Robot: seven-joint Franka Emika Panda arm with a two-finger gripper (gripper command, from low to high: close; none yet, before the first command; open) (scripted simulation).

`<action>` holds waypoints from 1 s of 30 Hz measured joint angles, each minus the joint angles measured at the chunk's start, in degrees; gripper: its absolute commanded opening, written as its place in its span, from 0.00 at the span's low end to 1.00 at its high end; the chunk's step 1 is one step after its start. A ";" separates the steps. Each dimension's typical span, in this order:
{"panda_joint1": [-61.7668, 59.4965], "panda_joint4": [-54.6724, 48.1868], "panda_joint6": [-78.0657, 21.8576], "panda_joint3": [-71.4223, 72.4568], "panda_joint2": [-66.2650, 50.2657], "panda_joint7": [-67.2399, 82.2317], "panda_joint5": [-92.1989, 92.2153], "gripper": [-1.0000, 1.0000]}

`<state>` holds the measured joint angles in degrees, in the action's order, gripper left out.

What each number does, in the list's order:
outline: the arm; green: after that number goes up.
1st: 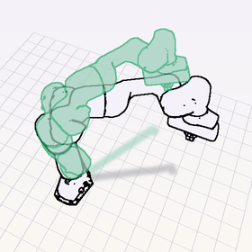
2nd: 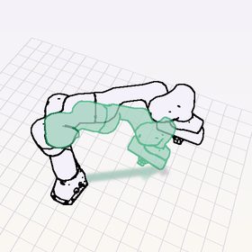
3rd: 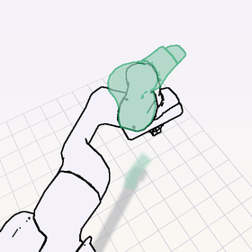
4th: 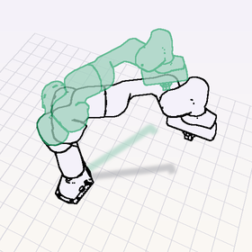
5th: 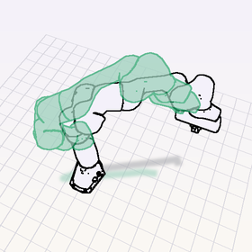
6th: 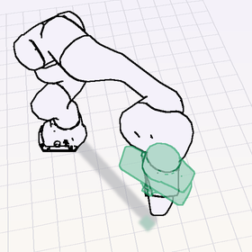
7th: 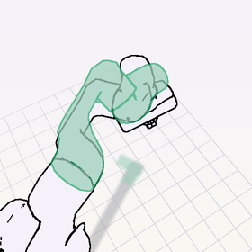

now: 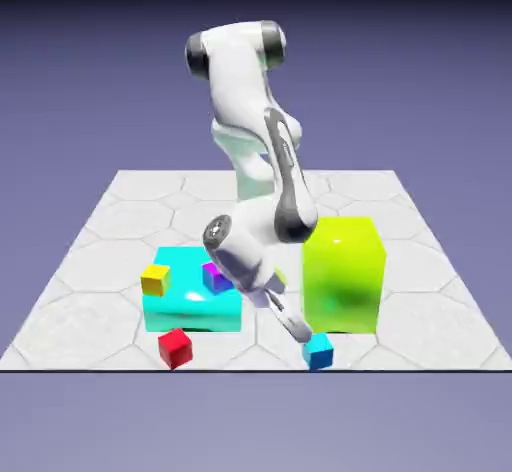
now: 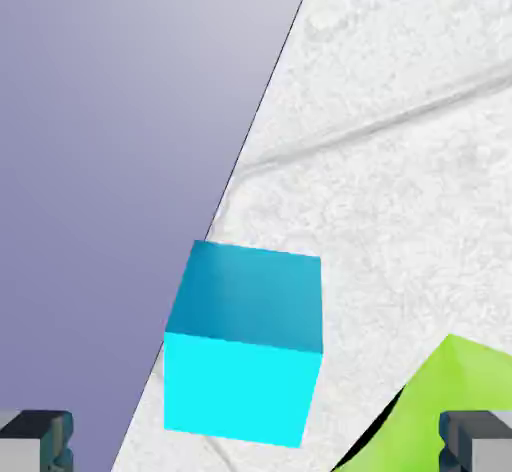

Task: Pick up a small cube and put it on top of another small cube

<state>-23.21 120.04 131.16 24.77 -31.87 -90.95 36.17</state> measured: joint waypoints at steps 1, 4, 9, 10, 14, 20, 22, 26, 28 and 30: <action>0.00 0.00 0.00 0.00 0.00 0.00 0.00 0.50; 2.47 -0.61 6.19 0.46 -6.22 1.61 1.22 0.50; 1.41 -0.35 3.58 0.27 -3.56 0.99 0.80 0.00; 0.59 -0.15 1.52 0.12 -1.49 0.47 0.43 0.00; 2.40 -4.79 -6.35 -6.82 -1.74 5.25 -0.97 0.00; 6.78 -13.53 -18.04 -19.28 -4.90 14.65 -3.03 0.00; 8.24 -16.45 -21.94 -23.43 -5.96 17.78 -3.72 0.00; 11.16 -22.27 -29.73 -31.74 -8.07 24.04 -5.11 0.00; 12.62 -25.19 -33.63 -35.89 -9.12 27.18 -5.80 0.00; 14.08 -28.10 -37.53 -40.04 -10.17 30.31 -6.50 0.00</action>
<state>-9.12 91.94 93.64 -15.27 -42.04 -60.64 29.67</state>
